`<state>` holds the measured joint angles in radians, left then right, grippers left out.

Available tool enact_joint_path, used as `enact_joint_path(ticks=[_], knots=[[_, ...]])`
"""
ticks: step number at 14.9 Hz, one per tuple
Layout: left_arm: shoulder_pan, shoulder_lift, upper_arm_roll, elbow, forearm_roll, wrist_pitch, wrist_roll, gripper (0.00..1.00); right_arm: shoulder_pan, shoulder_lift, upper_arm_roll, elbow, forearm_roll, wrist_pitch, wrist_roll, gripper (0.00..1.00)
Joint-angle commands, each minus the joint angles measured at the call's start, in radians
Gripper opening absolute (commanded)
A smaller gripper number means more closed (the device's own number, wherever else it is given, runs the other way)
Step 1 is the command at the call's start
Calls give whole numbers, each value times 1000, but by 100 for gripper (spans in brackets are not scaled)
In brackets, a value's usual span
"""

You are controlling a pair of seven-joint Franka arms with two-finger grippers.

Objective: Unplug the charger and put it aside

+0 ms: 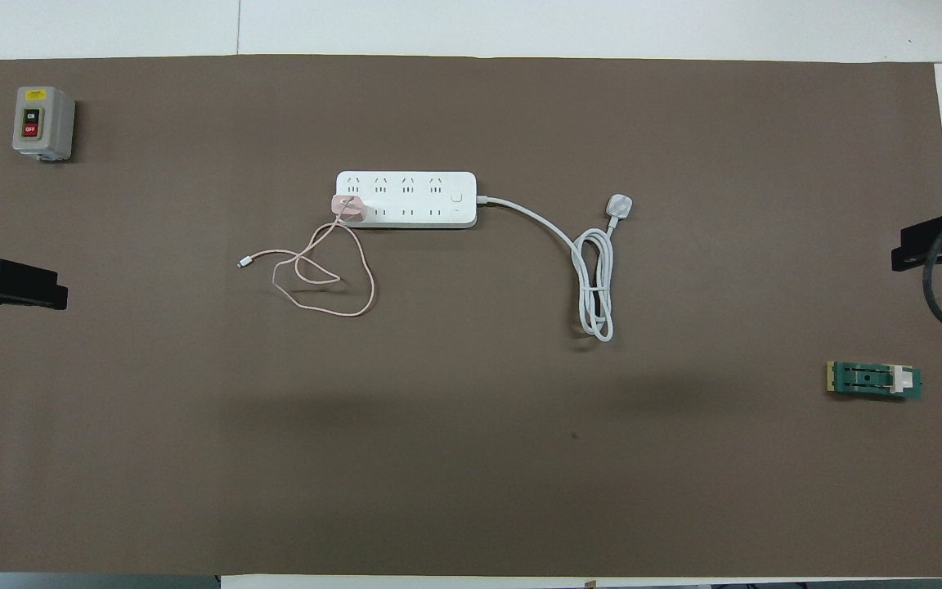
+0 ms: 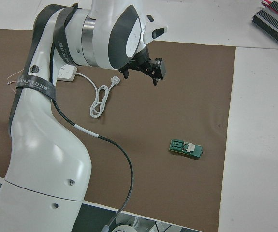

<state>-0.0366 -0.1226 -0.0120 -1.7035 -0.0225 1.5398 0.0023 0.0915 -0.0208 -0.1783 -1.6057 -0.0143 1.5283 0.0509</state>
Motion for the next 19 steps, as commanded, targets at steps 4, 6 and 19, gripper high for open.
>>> enact_joint_path(ticks=[4, 6, 19], knots=[[-2, 18, 3, 19, 7, 5, -19, 100, -21, 2, 13, 12, -13, -17, -32, 100], [-11, 37, 3, 37, 7, 3, -100, 100, -21, 2, 19, 10, -12, -13, -32, 100], [-173, 340, -5, 240, 13, 173, -1051, 100, -29, 7, 31, -19, 50, 101, 338, 100]])
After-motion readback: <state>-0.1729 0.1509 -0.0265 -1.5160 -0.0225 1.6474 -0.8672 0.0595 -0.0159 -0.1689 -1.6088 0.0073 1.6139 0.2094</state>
